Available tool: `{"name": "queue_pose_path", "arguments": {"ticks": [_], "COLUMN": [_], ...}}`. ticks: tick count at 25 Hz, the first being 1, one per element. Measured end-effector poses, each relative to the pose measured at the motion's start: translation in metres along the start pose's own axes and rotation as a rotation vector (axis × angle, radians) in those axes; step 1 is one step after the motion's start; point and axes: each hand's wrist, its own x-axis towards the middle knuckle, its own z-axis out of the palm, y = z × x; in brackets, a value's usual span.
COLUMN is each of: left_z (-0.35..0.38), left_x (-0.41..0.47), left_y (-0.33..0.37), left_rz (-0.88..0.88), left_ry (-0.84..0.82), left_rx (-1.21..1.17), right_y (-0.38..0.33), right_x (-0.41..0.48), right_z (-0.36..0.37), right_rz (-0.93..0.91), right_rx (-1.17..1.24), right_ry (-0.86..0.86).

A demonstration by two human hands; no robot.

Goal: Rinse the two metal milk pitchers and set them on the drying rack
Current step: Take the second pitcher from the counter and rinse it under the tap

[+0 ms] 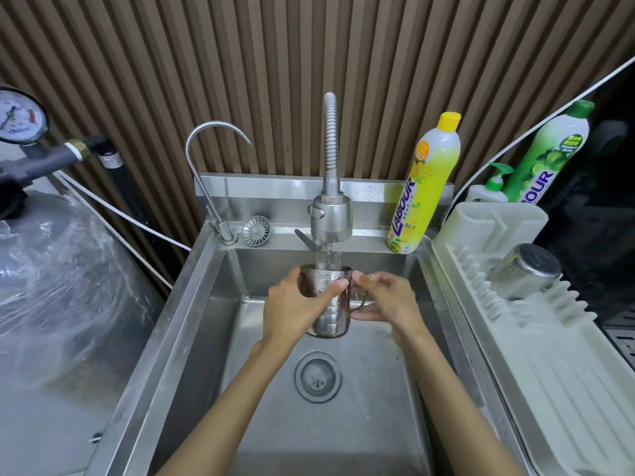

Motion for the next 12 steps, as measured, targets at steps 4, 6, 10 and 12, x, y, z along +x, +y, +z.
{"name": "queue_pose_path", "arguments": {"ticks": [4,6,10,12], "left_z": [0.011,0.013,0.004,-0.005], "left_x": [0.007,0.009,0.013,0.01], "left_y": [-0.007,-0.004,0.001,0.007], "left_rz": [-0.188,-0.246,-0.018,0.12], "left_ry": [-0.357,-0.429,-0.164,-0.038], "left_rx": [-0.478,-0.77,-0.599,-0.301], "right_y": [-0.017,-0.011,0.012,0.024], "right_x": [-0.002,-0.007,-0.005,-0.001], "right_z": [-0.004,0.004,0.022,0.029], "right_rz": [-0.273,-0.425,-0.301,-0.15], "right_rx": [-0.412,-0.436,0.294,0.577], "right_ry": [0.23,0.289,0.018,-0.123]}}
